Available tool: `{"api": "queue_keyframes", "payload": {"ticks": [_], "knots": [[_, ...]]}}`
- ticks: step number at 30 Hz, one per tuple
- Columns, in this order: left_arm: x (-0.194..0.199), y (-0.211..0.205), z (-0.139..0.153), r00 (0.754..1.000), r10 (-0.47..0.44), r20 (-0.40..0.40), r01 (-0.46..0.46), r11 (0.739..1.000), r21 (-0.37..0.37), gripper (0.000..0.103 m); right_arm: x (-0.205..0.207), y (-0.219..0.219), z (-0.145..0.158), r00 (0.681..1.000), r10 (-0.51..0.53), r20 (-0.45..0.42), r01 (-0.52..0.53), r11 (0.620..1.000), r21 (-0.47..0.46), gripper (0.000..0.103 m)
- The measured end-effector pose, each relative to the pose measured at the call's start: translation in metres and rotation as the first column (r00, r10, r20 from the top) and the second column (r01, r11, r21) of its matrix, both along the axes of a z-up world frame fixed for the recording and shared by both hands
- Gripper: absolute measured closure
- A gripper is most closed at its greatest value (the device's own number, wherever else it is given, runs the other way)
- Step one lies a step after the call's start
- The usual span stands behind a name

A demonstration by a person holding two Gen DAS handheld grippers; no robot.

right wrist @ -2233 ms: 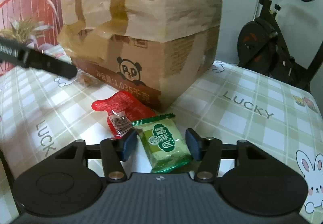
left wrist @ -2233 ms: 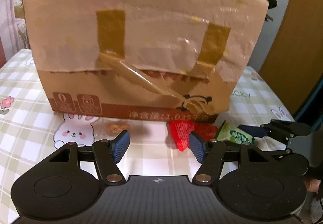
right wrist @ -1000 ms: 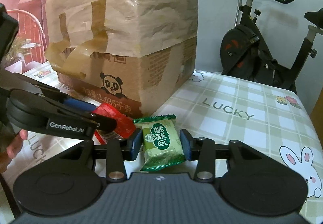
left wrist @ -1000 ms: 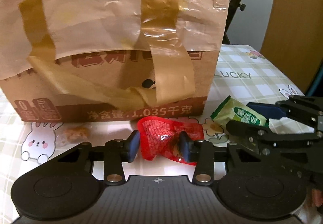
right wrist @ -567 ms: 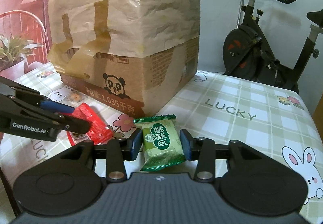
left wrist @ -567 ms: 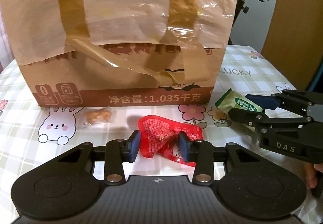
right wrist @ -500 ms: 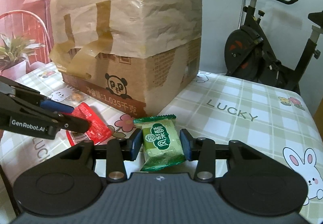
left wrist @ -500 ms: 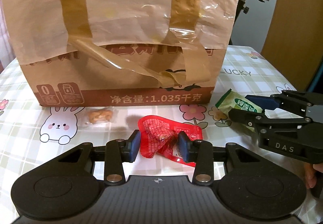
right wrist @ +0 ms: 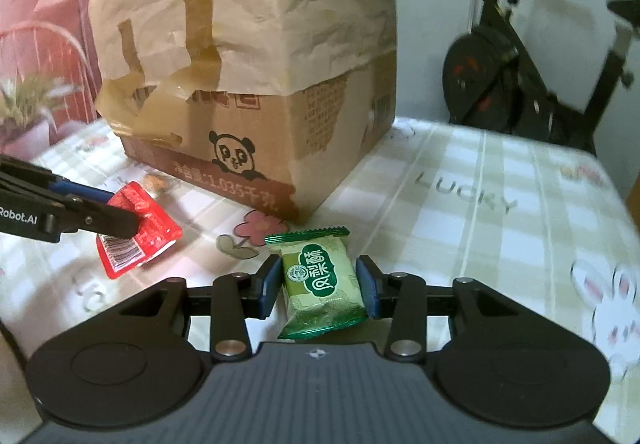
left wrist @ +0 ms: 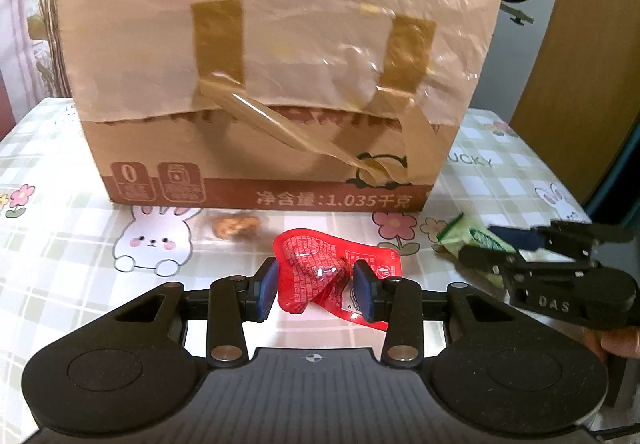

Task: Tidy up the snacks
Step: 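Carry the red and green packets over the box and open both tools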

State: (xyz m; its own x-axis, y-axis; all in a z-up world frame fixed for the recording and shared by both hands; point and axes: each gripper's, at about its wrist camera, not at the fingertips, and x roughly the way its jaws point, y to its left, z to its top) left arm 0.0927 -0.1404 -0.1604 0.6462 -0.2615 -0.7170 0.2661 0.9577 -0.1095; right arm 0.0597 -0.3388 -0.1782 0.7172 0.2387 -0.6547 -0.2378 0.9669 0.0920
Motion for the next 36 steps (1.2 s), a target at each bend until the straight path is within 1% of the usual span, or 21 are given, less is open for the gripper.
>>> {"api": "queue_keyframes", "payload": {"ticks": [5,10,16,20,26,30,36], "knots": [[-0.006,0.020,0.013,1.000,-0.001,0.020,0.001,1.000,-0.015,0.060,-0.018,0.015,0.015,0.999,-0.050,-0.009,0.050,0.999,0.012,0.060],[-0.010,0.037,0.029,0.997,-0.009,0.071,0.009,1.000,0.000,0.060,-0.031,0.035,0.036,0.997,-0.081,0.017,0.080,0.997,0.011,0.060],[-0.010,0.066,0.049,0.993,0.028,0.117,-0.027,1.000,-0.014,0.060,-0.039,0.063,0.063,0.993,-0.095,0.063,0.094,0.995,0.030,0.060],[-0.010,0.084,0.064,0.986,0.053,0.155,-0.051,0.999,-0.014,0.060,-0.038,0.083,0.082,0.993,-0.067,0.098,0.066,0.998,0.010,0.060],[-0.005,0.106,0.084,0.974,0.093,0.207,-0.090,0.996,-0.024,0.060,-0.026,0.110,0.104,0.990,-0.015,0.140,0.017,1.000,-0.017,0.060],[0.000,0.114,0.096,0.963,0.117,0.241,-0.114,0.993,-0.028,0.060,-0.016,0.125,0.112,0.987,0.024,0.160,-0.019,0.999,-0.031,0.060],[0.002,0.122,0.113,0.951,0.150,0.269,-0.145,0.989,-0.040,0.060,-0.002,0.142,0.123,0.980,0.074,0.185,-0.066,0.997,-0.049,0.060]]}}
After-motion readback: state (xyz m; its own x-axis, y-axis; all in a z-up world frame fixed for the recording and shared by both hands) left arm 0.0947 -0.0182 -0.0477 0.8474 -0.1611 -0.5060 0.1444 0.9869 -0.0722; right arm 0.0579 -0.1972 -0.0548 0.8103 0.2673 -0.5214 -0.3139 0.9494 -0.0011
